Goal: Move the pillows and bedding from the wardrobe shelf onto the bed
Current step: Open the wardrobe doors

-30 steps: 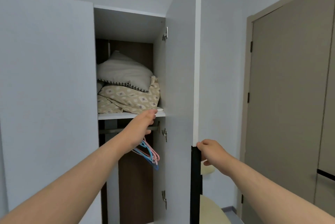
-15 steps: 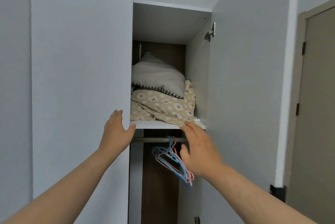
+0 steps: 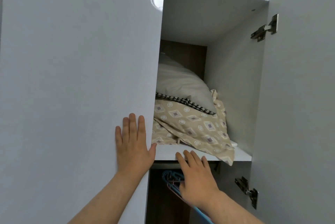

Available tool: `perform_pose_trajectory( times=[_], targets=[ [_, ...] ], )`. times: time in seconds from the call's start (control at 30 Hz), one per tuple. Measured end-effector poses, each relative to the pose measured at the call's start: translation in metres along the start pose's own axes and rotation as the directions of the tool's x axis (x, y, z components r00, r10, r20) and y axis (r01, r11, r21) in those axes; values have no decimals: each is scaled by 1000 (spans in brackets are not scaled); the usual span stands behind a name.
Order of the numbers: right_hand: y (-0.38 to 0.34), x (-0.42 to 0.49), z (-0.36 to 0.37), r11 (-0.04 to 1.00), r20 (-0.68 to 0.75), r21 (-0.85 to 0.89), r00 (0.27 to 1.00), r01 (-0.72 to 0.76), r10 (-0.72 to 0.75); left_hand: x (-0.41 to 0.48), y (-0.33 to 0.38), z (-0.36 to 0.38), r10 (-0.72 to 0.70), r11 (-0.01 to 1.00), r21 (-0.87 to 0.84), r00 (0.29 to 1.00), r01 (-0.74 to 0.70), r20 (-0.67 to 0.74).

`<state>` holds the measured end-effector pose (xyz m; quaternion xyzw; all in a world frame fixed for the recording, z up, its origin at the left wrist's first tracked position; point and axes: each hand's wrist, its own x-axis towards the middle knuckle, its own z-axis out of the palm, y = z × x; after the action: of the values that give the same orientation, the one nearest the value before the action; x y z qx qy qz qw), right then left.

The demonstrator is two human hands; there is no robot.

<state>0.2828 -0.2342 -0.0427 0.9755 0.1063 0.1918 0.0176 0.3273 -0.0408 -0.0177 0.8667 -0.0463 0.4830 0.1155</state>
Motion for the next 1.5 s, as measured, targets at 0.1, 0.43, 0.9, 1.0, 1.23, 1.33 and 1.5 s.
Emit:
perform_pose_trajectory(
  times=[0.1,0.43,0.9,1.0,1.23,1.33,1.5],
  targets=[
    [4,2,-1,1000,-28,-5,999,21,-22,3,6,4,-32,999,20,999,32,-16],
    [7,-1,-20,995,97,102,995,20,-30,-17,33,-34,-143,988,51,990,143,-3],
    [-87,-84,-107,432,81,898,935,82,-346,-137,23,-231,-369,886,-270,926,376,80],
    [-151,-113,-147,132,14,990,880,55,-474,-155,9,-265,-438,850,-290,896,440,75],
    [-243,-169,-202,-57,-19,998,735,-26,-678,-185,-32,-333,-646,743,-214,763,634,18],
    [-277,-179,-208,-39,-9,999,723,-25,-690,-192,-56,-355,-691,698,-225,722,680,38],
    [-325,-184,-214,-34,-18,999,733,-7,-680,-197,-92,-383,-707,655,-264,697,708,115]
  ],
)
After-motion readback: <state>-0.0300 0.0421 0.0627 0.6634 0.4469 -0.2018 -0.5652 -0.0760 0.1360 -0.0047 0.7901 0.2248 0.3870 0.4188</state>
